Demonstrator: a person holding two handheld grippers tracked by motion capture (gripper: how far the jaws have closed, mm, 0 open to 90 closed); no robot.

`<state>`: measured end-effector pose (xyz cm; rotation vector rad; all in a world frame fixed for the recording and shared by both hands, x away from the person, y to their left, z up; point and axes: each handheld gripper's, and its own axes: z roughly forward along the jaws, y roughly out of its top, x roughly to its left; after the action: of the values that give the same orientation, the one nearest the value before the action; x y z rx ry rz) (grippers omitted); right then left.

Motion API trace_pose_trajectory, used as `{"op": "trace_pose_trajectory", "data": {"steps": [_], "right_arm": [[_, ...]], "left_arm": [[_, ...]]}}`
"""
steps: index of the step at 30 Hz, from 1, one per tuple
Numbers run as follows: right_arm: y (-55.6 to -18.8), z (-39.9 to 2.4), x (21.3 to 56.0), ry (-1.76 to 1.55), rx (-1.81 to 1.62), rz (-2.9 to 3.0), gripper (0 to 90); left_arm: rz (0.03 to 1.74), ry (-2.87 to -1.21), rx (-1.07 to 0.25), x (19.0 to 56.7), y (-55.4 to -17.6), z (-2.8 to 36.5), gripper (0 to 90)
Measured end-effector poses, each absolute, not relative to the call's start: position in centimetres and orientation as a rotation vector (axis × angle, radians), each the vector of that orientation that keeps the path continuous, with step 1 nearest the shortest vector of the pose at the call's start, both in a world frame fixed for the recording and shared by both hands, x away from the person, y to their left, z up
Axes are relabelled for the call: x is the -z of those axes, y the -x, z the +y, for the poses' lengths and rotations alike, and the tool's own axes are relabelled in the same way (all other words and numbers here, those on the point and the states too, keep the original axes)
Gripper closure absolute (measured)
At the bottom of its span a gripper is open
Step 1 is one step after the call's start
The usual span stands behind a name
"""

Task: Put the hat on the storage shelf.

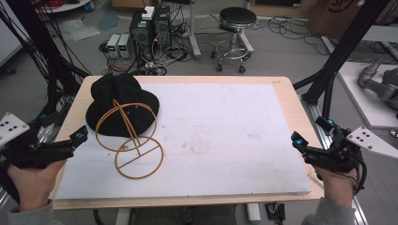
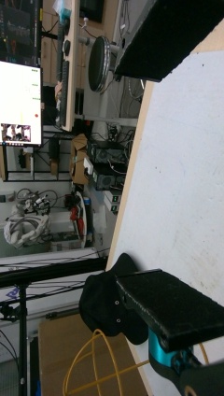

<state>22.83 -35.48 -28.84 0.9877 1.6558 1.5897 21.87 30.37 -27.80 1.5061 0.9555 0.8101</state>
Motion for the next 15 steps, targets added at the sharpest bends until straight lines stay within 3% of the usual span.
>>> {"op": "trace_pose_trajectory", "data": {"steps": [15], "right_arm": [[-22.98,-35.36,28.97,-0.990,-1.586,1.670,2.0]], "left_arm": [[0.958,-1.504,-0.810,27.84,-21.94,30.41,6.2]]}}
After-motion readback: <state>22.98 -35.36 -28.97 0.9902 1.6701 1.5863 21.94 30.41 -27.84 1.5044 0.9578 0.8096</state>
